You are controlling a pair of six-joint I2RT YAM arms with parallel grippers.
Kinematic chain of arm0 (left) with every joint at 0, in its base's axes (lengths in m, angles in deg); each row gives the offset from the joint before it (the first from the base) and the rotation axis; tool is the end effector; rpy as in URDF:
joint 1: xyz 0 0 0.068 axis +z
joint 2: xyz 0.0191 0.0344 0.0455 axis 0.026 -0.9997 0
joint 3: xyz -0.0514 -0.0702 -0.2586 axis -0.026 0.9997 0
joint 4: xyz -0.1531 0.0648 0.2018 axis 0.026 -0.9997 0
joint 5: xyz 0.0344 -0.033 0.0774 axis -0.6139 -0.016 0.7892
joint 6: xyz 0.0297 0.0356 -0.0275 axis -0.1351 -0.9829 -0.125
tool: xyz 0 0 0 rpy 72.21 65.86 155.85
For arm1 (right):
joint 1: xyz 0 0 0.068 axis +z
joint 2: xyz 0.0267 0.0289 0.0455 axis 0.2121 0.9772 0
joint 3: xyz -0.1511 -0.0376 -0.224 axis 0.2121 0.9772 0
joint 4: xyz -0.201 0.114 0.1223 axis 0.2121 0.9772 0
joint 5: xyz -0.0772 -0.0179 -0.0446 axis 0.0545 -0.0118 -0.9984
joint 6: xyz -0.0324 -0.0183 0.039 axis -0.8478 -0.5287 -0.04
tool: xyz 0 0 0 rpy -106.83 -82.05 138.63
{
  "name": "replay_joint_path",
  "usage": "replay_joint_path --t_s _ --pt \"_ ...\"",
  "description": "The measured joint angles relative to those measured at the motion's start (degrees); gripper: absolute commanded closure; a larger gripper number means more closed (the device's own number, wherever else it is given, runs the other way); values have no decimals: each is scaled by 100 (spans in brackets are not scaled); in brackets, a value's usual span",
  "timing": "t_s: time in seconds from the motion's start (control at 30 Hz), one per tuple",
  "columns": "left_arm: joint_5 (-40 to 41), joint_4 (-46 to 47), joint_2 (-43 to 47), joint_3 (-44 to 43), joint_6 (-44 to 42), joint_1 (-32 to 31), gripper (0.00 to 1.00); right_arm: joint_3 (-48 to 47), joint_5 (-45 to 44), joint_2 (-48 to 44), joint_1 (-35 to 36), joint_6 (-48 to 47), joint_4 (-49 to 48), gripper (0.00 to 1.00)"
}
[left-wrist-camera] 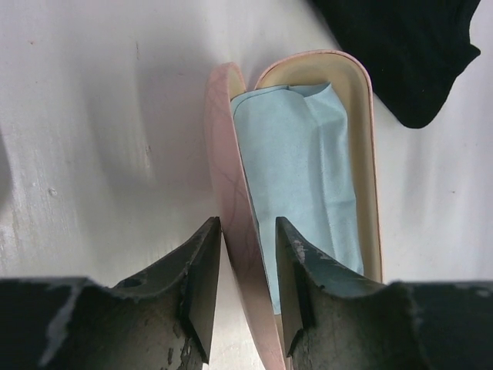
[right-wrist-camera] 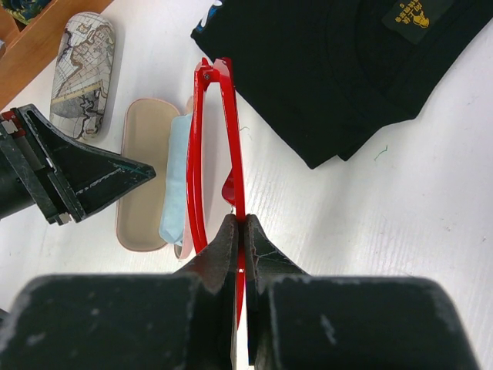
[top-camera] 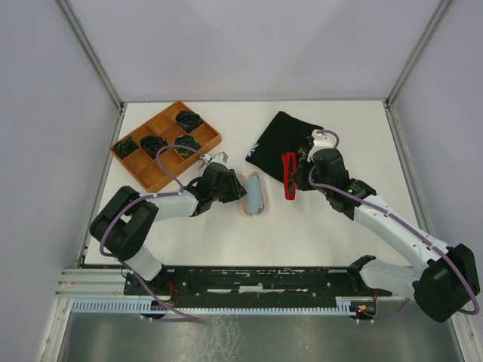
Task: Organize the sunglasses
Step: Move the sunglasses case at the center of the board.
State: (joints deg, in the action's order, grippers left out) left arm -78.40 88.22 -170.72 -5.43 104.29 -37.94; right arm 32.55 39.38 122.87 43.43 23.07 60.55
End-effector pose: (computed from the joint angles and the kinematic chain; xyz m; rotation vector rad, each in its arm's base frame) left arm 0.2519 -0.1863 0.1513 -0.1518 2.3609 -0.7272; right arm 0.2164 0.1276 0.2737 -0.0023 2.1857 0.5137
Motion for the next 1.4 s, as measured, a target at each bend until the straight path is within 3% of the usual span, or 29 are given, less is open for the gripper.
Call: replay_joint_path --t_s 0.2,0.53,0.93,1.17,1.4 --pt "4 37 0 0 -2 2 68 0 2 0 0 0 -2 100" --pt "153 -199 168 0 -81 0 72 0 33 0 0 22 -4 100" --pt "789 -1384 1152 -11 -568 0 73 48 247 -2 0 127 -42 100" --pt "1163 -2247 1246 -116 -863 -13 74 48 354 7 0 136 -76 100" --pt "1228 -2518 1237 -256 -990 -142 56 50 433 39 0 133 -76 100"
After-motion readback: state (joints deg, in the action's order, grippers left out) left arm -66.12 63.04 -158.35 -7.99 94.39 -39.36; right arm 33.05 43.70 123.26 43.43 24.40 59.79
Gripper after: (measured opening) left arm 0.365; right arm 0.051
